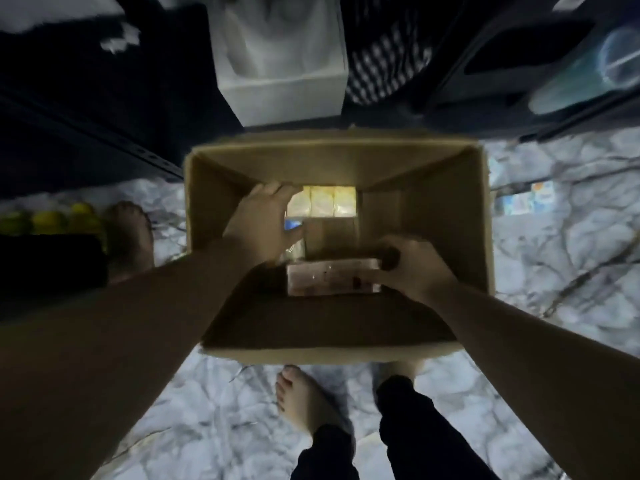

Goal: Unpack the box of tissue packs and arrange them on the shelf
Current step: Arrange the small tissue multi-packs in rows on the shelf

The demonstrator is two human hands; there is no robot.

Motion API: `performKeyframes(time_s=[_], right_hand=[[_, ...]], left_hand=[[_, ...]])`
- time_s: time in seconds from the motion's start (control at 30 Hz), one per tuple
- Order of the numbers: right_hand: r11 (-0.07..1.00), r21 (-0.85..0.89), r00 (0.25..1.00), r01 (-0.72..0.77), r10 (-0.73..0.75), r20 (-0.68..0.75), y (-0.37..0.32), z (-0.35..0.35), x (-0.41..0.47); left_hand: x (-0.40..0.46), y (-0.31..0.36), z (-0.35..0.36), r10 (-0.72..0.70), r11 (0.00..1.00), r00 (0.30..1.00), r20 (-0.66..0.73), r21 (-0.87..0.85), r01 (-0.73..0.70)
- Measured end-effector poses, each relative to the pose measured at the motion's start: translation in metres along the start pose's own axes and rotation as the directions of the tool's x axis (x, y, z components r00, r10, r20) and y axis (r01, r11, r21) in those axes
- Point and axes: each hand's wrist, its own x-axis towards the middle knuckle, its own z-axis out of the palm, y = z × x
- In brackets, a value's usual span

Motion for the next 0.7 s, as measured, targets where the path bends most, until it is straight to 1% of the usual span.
performKeyframes(time_s=[0.07,0.17,0.2,0.27,0.33,0.4,0.47,0.53,0.6,0.7], right_hand=[[1.000,-0.011,0.998,0.000,0.001,0.057,0.018,0.022,0.035],[0.997,0.021,0.987,-0.071,0.067,0.148,0.039,0.052,0.080],[0.996,0.014,0.982,-0.085,0.082,0.167,0.045,0.062,0.094],[0.996,0.000,0.974,-0.090,0.088,0.210,0.049,0.076,0.111],[0.995,-0.069,0.960,-0.075,0.091,0.264,0.054,0.087,0.124],[0.984,-0.166,0.950,-0.067,0.113,0.290,0.057,0.091,0.129],[0.972,-0.227,0.952,-0.066,0.129,0.278,0.056,0.089,0.126],[0.965,-0.248,0.949,-0.085,0.154,0.274,0.053,0.087,0.118],[0.956,-0.269,0.941,-0.115,0.191,0.279,0.047,0.083,0.105],[0.952,-0.271,0.943,-0.143,0.214,0.255,0.034,0.070,0.078]], left_hand=[[0.030,-0.018,0.034,-0.005,0.997,0.999,0.048,0.076,0.001],[0.058,-0.038,0.076,-0.046,0.979,0.994,0.102,0.203,0.025],[0.063,-0.042,0.090,-0.059,0.964,0.993,0.101,0.265,0.030],[0.068,-0.042,0.102,-0.072,0.913,0.996,0.046,0.404,0.048],[0.073,-0.039,0.109,-0.070,0.880,0.998,0.000,0.470,0.062],[0.076,-0.036,0.108,-0.073,0.879,0.997,0.009,0.473,0.060],[0.074,-0.033,0.104,-0.111,0.898,0.991,0.077,0.436,0.067],[0.065,-0.032,0.097,-0.159,0.926,0.977,0.140,0.364,0.099],[0.048,-0.028,0.085,-0.196,0.947,0.968,0.158,0.286,0.145],[0.015,-0.018,0.059,-0.223,0.961,0.966,0.130,0.198,0.195]])
